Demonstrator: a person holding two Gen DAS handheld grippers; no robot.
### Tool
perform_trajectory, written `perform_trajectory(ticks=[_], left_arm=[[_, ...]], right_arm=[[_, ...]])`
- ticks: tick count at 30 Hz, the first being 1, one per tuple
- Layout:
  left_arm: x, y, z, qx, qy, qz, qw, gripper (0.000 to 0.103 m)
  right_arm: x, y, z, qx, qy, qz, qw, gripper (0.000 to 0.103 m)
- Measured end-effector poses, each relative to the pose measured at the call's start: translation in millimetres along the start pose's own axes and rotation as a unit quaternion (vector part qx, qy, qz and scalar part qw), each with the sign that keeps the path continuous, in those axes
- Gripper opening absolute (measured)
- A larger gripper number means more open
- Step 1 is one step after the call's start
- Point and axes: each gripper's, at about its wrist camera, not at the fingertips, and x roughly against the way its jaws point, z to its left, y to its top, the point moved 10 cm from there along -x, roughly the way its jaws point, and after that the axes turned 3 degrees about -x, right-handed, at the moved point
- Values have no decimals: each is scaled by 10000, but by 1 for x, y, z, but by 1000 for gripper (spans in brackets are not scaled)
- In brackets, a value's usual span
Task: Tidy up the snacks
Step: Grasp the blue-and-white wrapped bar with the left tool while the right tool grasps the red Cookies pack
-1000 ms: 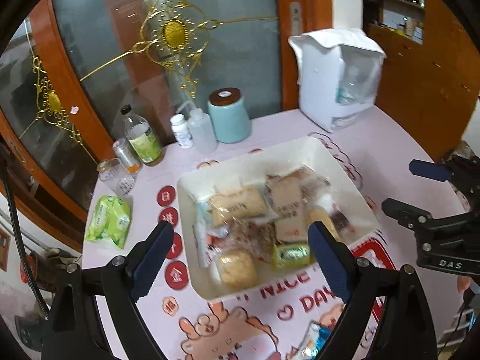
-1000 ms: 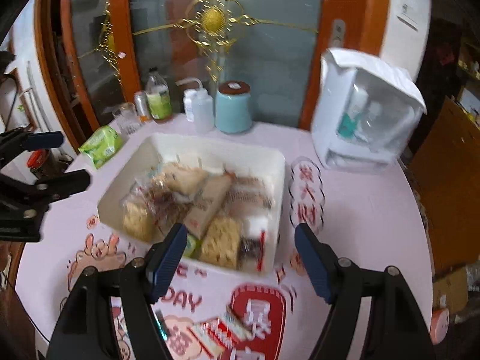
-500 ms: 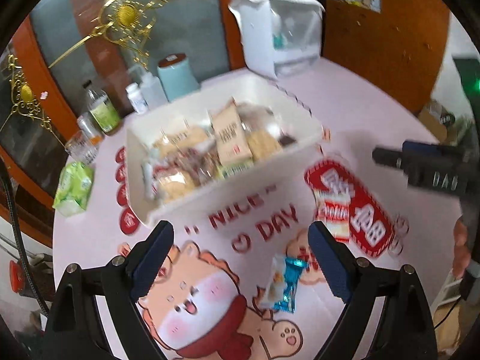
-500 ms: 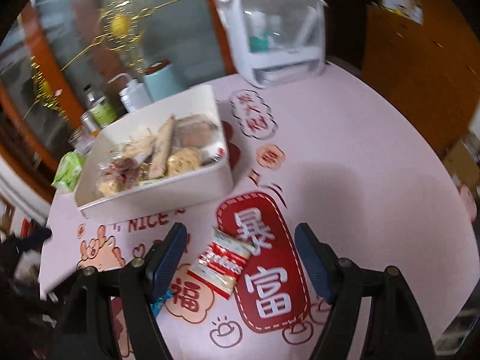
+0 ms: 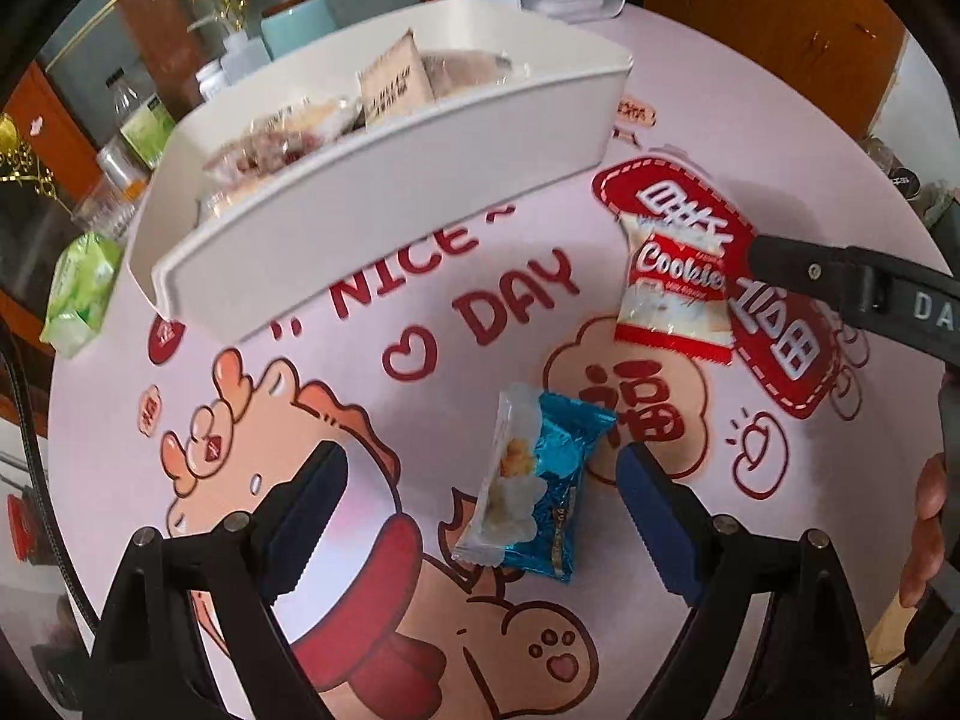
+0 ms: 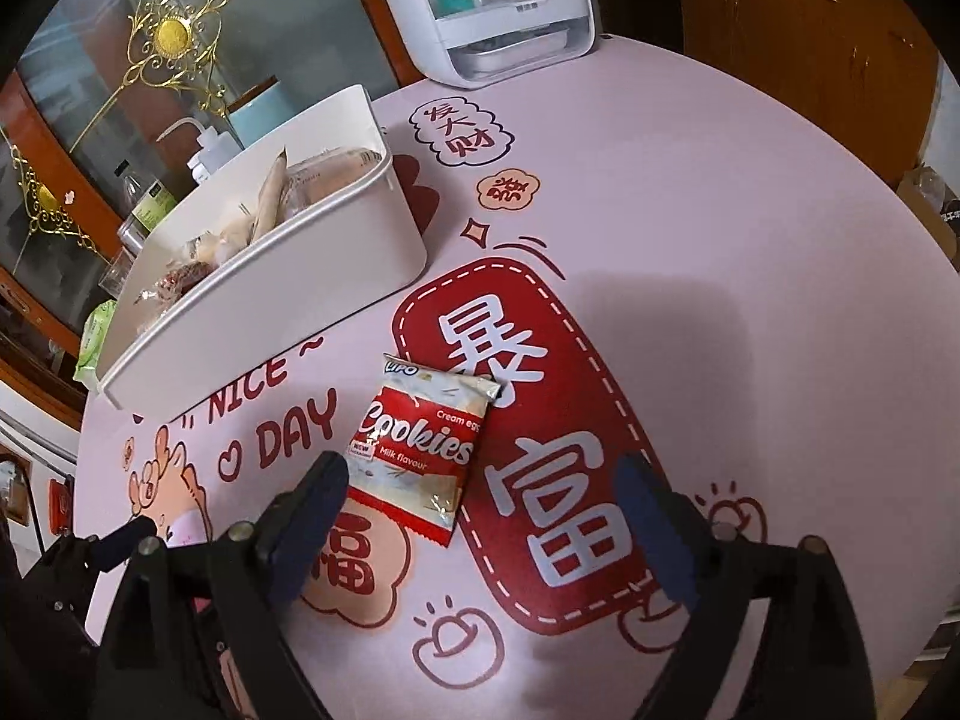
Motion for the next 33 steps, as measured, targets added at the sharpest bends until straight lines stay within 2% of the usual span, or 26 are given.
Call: perform_trajectory(ticks=[12,17,23,29,31,33], left_arm=[[-26,-12,6,277,1,244,9993,90],[-38,-18,14,550,38,384,9977,91],[-41,-20,30,951,-49,381,9947,91],[-39,-24,42,1162,-78,378,9925,85],[-37,-27,46,1178,-75,333,9924,79],[-34,-27,47,1177,-67,287,9926,70]], right_arm=[[-40,-14,6,115,-399,388,9984,92],[-47,-13,18,356,-480,377,9975,95],[-56,-14,48,697,-342,446,9960,95],[-65,-16,65,1175,-674,320,9903,94],[-64,-14,67,1224,-634,243,9902,91],[-62,-12,70,1284,-592,144,9899,74]])
